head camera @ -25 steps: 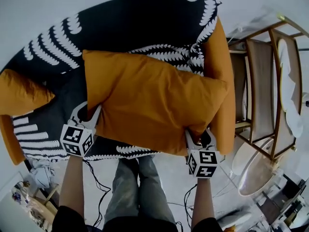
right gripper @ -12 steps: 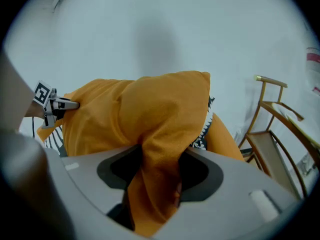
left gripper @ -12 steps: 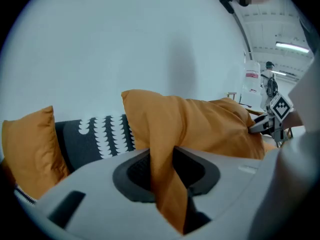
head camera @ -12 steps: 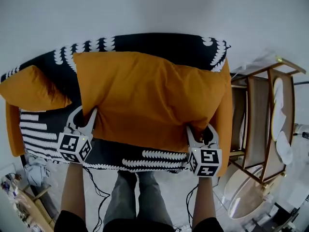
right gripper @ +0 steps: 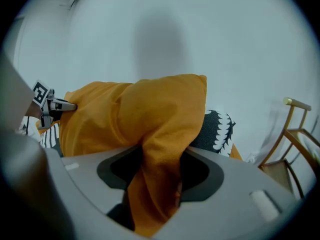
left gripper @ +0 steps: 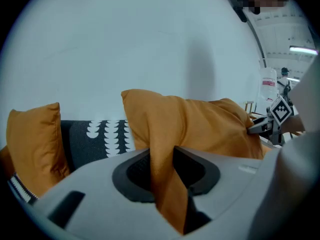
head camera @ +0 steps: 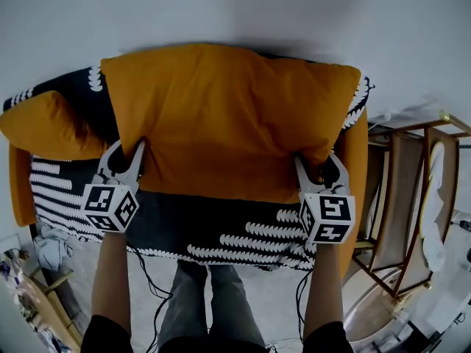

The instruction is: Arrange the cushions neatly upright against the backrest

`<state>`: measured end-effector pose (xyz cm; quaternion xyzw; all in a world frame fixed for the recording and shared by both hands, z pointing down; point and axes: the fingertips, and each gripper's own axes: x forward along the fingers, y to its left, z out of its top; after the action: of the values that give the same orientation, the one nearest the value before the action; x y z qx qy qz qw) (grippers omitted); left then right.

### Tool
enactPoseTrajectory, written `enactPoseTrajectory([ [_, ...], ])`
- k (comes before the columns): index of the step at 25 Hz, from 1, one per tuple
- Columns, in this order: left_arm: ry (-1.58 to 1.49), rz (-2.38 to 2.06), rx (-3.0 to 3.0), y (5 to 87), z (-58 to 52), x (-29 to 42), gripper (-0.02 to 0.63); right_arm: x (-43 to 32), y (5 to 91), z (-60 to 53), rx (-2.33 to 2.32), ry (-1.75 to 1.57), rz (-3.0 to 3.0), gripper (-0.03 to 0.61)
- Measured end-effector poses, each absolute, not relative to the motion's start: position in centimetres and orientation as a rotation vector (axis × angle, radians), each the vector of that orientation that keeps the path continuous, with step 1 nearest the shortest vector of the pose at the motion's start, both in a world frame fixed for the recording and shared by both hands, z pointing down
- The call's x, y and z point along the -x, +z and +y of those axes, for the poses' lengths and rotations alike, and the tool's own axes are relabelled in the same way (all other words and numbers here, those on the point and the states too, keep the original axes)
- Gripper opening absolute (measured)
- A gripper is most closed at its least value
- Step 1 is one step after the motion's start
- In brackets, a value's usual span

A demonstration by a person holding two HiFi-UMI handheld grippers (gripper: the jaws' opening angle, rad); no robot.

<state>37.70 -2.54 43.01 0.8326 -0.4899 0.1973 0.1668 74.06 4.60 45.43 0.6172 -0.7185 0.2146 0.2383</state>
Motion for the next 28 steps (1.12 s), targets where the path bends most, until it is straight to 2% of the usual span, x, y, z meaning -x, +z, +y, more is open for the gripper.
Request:
enactPoseTrajectory([
  [19, 0.6, -1.351, -2.234, 52.0, -1.7, -37.4, 0.146, -75.5, 53.7, 3.2, -1.649, 0.67, -1.918, 0.266],
  [28, 0.653, -1.369, -2.199, 51.5, -1.5, -36.2, 0.247, -76.1, 52.9, 5.0, -1.695, 0.659, -1.883, 0.302],
])
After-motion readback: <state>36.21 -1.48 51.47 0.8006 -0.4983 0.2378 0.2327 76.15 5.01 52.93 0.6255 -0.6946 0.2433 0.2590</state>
